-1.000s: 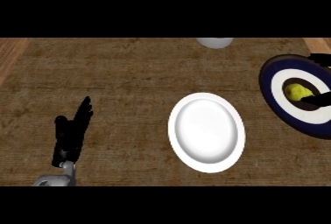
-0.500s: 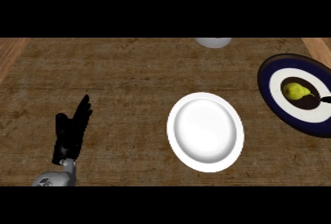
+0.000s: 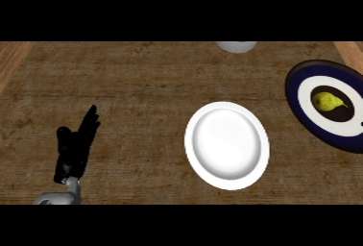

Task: Pick the pear from the plate and place it in the plate

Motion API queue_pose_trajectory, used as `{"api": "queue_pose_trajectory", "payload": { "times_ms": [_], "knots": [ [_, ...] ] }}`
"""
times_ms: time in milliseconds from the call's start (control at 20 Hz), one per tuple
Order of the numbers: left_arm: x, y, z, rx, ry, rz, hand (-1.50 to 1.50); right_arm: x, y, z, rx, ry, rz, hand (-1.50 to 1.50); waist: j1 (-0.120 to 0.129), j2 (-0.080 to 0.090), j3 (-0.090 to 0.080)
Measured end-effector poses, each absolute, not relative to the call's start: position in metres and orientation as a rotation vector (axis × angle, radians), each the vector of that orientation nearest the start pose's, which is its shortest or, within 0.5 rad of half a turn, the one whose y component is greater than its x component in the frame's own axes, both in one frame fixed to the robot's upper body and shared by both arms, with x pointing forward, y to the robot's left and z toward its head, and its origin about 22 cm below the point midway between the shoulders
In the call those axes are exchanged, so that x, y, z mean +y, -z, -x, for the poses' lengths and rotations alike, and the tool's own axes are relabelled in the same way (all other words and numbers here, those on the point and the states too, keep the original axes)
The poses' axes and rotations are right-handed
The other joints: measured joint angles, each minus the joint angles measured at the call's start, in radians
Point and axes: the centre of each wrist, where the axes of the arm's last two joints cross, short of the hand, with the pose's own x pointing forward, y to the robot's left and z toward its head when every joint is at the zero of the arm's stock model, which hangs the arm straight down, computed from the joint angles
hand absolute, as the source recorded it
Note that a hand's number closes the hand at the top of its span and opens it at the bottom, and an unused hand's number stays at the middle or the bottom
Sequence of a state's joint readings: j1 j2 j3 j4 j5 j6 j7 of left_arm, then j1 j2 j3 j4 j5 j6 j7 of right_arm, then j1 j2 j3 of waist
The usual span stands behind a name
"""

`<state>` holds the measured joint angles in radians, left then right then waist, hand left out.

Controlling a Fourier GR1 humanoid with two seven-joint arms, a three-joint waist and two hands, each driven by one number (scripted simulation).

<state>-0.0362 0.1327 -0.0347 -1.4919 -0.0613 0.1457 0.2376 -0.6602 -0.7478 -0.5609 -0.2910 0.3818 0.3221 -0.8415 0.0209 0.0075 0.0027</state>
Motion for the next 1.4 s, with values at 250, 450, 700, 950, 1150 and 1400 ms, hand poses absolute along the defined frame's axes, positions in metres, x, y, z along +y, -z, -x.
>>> {"api": "queue_pose_trajectory", "payload": {
  "times_ms": [250, 450, 700, 950, 1150, 1400],
  "knots": [
    [0.245, 0.001, -0.256, -1.298, 0.052, -0.226, 0.0, -0.511, -0.053, -0.31, -1.8, -0.321, 0.482, -1.5, 0.002, 0.001, 0.0],
    [0.242, 0.004, -0.251, -1.294, 0.047, -0.236, 0.0, -0.507, -0.045, -0.31, -1.791, -0.323, 0.504, -1.5, 0.001, 0.0, 0.0],
    [0.243, 0.008, -0.252, -1.297, 0.05, -0.228, 0.0, -0.506, -0.042, -0.309, -1.775, -0.33, 0.542, -1.5, 0.005, 0.002, 0.0],
    [0.246, 0.01, -0.253, -1.3, 0.049, -0.224, 0.0, -0.513, -0.042, -0.303, -1.763, -0.324, 0.587, -1.5, 0.01, 0.005, 0.001],
    [0.248, 0.013, -0.256, -1.303, 0.05, -0.225, 0.0, -0.521, -0.043, -0.294, -1.748, -0.311, 0.621, -1.5, 0.009, 0.005, 0.001],
    [0.245, 0.007, -0.259, -1.307, 0.05, -0.217, 0.0, -0.532, -0.042, -0.282, -1.722, -0.306, 0.658, -1.5, 0.015, 0.008, 0.002]
  ]
}}
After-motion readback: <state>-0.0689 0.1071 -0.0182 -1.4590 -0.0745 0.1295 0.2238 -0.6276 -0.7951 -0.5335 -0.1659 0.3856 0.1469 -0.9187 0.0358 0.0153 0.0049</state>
